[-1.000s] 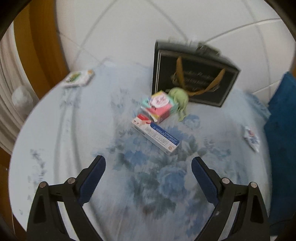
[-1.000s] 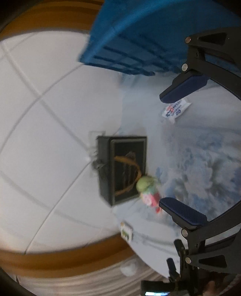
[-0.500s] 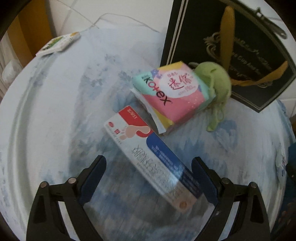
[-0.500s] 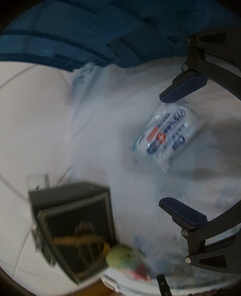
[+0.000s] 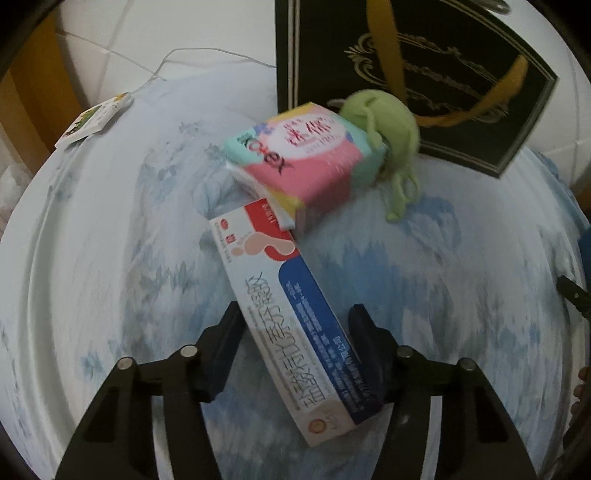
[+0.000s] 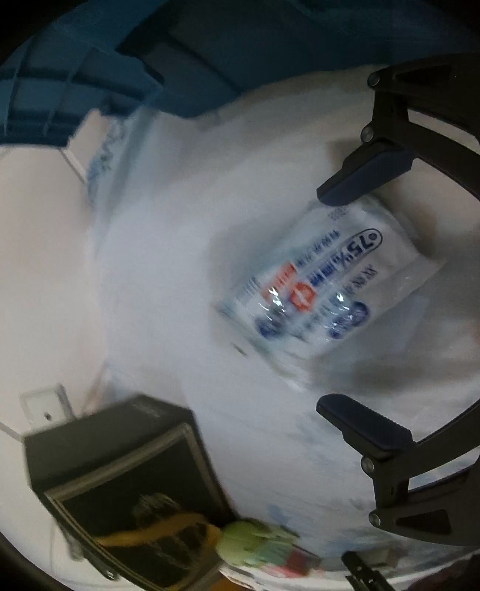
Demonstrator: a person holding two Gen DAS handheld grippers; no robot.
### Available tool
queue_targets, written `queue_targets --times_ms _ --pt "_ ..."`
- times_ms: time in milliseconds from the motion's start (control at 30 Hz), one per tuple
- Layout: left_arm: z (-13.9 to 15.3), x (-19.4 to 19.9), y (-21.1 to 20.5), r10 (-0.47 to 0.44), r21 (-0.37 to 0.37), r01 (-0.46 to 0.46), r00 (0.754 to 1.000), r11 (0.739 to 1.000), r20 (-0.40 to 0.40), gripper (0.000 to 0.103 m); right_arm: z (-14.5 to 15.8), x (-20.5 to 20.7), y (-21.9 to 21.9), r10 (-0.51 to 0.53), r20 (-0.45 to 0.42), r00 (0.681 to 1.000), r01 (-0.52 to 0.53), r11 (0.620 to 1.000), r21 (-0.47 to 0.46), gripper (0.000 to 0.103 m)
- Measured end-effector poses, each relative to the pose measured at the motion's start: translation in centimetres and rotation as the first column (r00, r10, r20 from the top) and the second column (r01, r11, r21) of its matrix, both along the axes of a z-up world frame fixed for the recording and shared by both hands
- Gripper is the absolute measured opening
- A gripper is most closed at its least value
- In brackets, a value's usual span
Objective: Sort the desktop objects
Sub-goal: 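Grasp the white-blue ointment box with the left tool while the right grasps the wet-wipes pack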
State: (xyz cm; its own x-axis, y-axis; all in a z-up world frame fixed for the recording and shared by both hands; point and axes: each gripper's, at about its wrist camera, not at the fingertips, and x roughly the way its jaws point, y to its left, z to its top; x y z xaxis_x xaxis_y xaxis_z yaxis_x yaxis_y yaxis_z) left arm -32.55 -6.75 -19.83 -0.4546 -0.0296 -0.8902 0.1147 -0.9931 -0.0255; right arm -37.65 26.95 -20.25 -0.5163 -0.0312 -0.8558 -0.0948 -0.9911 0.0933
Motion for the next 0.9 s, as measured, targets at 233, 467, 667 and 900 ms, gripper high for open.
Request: queue_targets --times_ms 233,467,667,900 --pt "0.9 1.2 0.1 -0.008 -0.002 0.008 1.0 1.0 -0.003 0.055 0.3 1.7 -3.5 0.129 0.014 0.991 -0.129 0.991 -0.022 0.103" --pt "0.6 1.4 -0.2 -0.001 -0.013 0.0 0.998 1.0 -0.069 0.056 -0.4 1.5 -1.3 0.033 -0.083 0.996 -0.034 0.999 -0.01 0.103" --pt "0.8 1.5 0.1 0.008 -0.013 -0.009 0.997 1.0 -0.078 0.056 -1.1 0.6 -2.8 0.067 -0.059 0.996 -0.06 0.992 0.115 0.103" --pt "0.8 1.0 -0.5 -0.018 -0.005 0.018 0.999 1.0 -0.041 0.056 -0.8 0.1 -2.0 0.111 -0.007 0.994 -0.111 0.992 0.059 0.094"
